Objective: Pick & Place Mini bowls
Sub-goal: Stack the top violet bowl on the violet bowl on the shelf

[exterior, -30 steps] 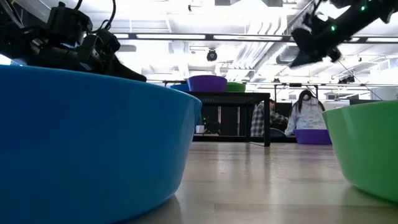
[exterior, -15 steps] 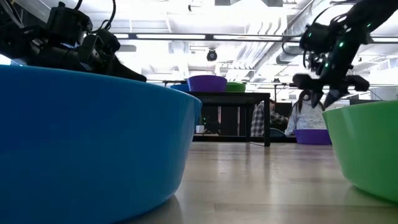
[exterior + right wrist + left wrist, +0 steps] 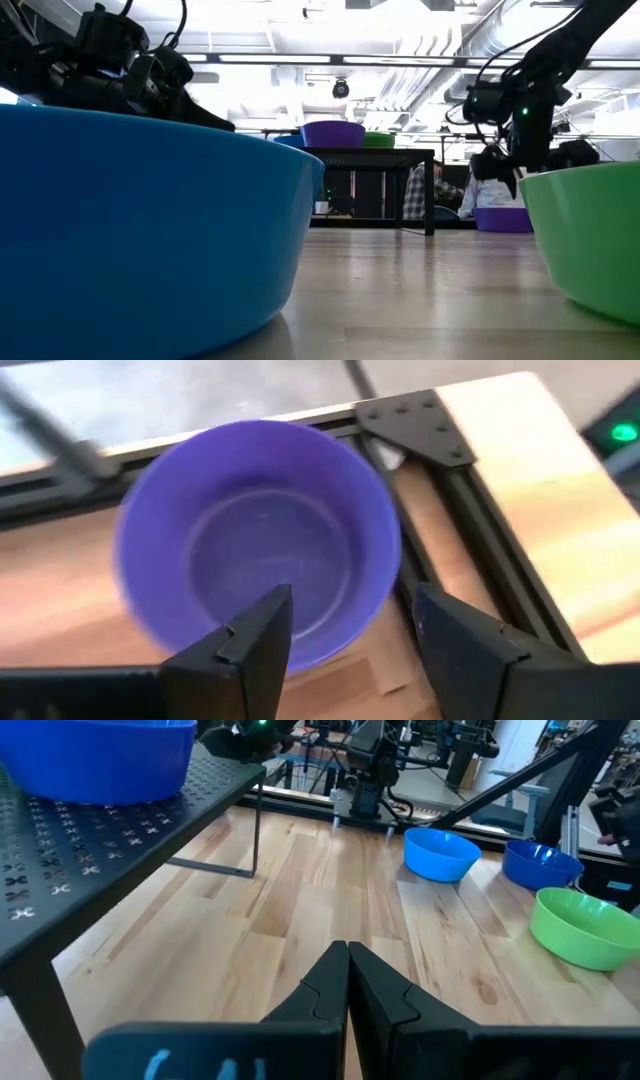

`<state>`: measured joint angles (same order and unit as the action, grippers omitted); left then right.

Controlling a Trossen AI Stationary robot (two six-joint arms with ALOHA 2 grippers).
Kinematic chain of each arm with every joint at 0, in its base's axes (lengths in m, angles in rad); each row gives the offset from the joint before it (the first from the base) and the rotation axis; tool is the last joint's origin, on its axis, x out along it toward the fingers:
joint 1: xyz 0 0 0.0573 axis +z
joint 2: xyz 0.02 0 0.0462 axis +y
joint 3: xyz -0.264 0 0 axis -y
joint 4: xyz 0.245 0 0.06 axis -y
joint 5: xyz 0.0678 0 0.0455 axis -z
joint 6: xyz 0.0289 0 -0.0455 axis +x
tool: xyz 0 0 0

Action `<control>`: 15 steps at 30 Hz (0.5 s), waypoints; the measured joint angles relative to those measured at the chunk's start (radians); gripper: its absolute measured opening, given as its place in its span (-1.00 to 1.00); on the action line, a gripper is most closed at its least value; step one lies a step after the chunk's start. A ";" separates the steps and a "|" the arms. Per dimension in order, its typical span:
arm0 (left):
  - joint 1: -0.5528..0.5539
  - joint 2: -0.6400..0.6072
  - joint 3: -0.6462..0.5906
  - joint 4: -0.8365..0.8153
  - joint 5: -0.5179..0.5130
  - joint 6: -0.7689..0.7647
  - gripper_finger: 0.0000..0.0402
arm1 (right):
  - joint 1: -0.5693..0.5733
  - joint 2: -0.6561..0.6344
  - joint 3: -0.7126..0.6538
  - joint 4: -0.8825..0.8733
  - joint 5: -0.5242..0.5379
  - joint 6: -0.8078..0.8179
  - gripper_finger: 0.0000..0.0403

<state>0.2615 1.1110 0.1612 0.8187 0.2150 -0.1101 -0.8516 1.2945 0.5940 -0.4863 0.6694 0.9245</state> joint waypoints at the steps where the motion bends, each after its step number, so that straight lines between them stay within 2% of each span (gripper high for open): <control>1: 0.000 0.000 0.000 -0.002 0.000 0.000 -1.00 | 0.000 0.015 0.000 0.004 0.013 0.017 -0.05; 9: 0.000 0.000 0.000 -0.006 0.004 0.000 -1.00 | -0.015 0.123 -0.001 0.105 0.034 0.078 -0.14; 15: 0.000 0.000 0.000 -0.011 0.019 -0.007 -1.00 | -0.012 0.133 0.000 0.119 0.047 0.107 -0.30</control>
<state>0.2615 1.1110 0.1612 0.8078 0.2336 -0.1169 -0.8634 1.4273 0.5938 -0.3676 0.7164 1.0317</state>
